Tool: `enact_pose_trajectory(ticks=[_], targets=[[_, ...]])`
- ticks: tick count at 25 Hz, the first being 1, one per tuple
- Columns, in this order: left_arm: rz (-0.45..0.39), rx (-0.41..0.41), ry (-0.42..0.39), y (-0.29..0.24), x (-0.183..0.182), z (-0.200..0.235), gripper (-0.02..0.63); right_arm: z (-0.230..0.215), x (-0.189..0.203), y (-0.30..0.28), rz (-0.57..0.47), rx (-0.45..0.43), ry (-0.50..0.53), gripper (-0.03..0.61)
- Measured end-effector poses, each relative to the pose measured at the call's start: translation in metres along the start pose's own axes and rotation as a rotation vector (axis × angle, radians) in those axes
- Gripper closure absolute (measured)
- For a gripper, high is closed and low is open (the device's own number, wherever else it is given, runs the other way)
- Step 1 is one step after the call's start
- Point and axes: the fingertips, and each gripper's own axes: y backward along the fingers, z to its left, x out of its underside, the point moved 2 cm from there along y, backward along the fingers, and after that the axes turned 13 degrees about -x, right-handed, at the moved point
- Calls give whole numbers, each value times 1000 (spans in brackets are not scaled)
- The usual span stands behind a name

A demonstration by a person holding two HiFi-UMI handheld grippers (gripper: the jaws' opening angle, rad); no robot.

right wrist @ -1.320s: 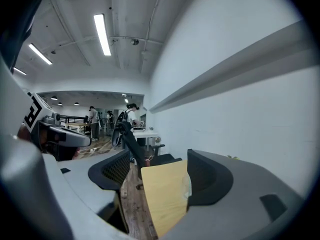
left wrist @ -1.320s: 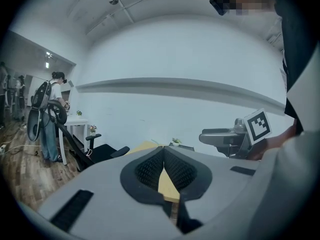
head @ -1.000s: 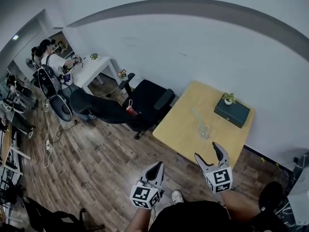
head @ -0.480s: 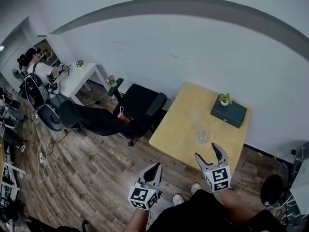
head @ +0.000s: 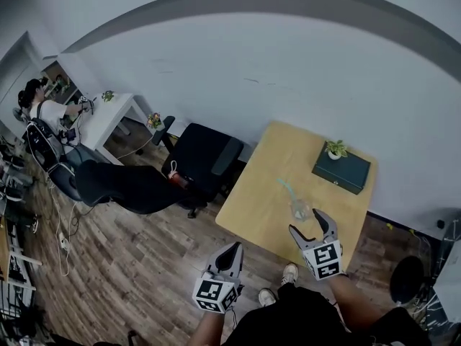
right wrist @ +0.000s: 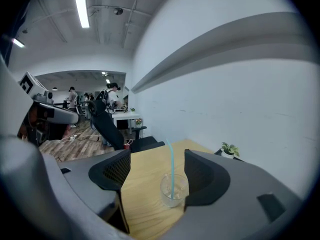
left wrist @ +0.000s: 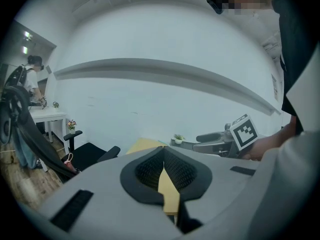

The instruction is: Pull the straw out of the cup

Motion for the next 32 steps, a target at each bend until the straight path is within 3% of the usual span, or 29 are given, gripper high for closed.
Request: enact_pose_trajectory(ticks=[19, 26, 32], targets=[[90, -71, 16, -48, 22, 14, 595, -52, 40, -91, 170, -99, -28, 267], [110, -85, 73, -59, 29, 22, 595, -64, 49, -112, 218, -87, -37, 334], [104, -84, 76, -68, 26, 24, 595, -71, 51, -120, 211, -83, -51, 412]])
